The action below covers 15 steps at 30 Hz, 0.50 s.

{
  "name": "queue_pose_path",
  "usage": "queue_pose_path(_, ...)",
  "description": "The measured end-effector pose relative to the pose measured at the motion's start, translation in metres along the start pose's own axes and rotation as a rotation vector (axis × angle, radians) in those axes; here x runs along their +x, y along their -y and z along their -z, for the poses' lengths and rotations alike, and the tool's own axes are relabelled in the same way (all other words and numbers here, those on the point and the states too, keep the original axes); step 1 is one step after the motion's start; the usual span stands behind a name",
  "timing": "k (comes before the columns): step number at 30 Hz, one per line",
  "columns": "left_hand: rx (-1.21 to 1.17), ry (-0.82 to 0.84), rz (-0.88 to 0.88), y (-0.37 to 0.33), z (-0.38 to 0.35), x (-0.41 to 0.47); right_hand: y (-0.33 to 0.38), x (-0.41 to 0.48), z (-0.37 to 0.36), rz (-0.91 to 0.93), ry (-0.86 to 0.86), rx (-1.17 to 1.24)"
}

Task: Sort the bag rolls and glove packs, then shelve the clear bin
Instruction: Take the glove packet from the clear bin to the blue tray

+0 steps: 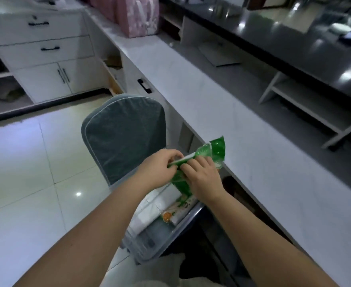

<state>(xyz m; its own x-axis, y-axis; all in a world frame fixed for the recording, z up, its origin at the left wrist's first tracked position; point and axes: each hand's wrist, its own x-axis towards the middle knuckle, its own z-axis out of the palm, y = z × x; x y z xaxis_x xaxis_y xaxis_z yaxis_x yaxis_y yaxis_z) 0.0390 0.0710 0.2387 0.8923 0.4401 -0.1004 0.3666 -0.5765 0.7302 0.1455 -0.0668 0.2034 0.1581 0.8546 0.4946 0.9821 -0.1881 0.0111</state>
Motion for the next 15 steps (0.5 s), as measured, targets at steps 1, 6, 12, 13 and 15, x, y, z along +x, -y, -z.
queue_pose_path(1, 0.019, 0.035, -0.037, -0.009, -0.003, -0.005, 0.002, -0.009, 0.009, -0.051, -0.027, -0.012)
queue_pose_path(6, 0.301, 0.114, -0.299, -0.062, -0.037, -0.02, -0.001, -0.056, 0.056, -0.266, -0.07, -0.075)
queue_pose_path(12, 0.471, 0.03, -0.61, -0.142, -0.093, -0.029, -0.02, -0.121, 0.123, -0.45, -0.125, -0.211)
queue_pose_path(13, 0.477, 0.02, -0.676, -0.156, -0.102, -0.031, -0.024, -0.134, 0.136, -0.487, -0.132, -0.232)
queue_pose_path(15, 0.485, -0.016, -0.798, -0.187, -0.122, -0.037, -0.03, -0.162, 0.164, -0.543, -0.153, -0.287)
